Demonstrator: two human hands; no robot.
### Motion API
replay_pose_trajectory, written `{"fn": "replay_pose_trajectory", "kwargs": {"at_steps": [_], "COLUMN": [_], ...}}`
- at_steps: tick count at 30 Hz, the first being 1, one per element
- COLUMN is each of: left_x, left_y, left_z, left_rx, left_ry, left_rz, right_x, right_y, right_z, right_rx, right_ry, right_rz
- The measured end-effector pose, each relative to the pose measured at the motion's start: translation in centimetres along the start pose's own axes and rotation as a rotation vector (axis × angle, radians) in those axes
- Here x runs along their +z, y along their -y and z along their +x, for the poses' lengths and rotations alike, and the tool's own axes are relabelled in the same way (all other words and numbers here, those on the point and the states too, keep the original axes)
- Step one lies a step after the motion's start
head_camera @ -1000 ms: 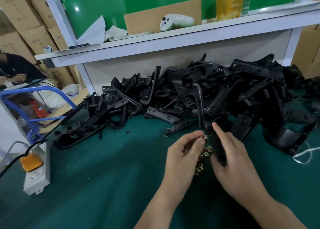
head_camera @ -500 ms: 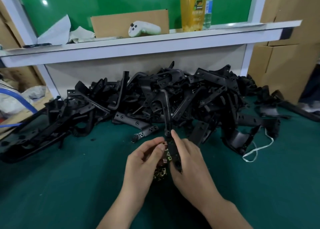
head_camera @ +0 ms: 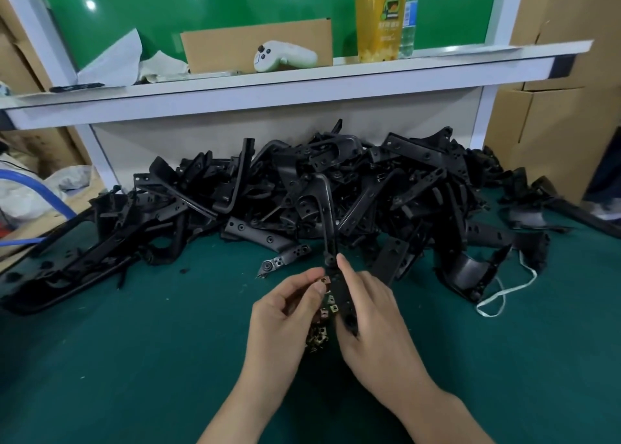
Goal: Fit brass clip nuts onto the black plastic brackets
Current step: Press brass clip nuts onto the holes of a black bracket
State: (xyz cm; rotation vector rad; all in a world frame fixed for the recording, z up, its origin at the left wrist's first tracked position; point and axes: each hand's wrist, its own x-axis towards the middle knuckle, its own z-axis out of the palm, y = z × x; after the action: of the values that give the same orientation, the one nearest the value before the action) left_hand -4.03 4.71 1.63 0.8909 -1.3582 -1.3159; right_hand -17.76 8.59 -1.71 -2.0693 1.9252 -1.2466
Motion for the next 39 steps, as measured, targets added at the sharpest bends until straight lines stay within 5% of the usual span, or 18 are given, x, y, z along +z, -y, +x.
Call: {"fn": "replay_pose_trajectory", "kwargs": {"at_steps": [14, 39], "left_x": [0.16, 0.20], "left_y": [0.29, 0.88], "left_z": [0.62, 0.65], "left_rx": [-0.363, -0.349], "left_ry": [0.041, 0.077], "left_rz": [-0.595, -0.607], "right_x": [0.27, 0.45], "right_y": [0.30, 0.32], "right_z": [0.06, -0.05], "right_rx": [-0.001, 0.037], "right_ry": [0.052, 0.105], "right_rz": [0.113, 0.142]}}
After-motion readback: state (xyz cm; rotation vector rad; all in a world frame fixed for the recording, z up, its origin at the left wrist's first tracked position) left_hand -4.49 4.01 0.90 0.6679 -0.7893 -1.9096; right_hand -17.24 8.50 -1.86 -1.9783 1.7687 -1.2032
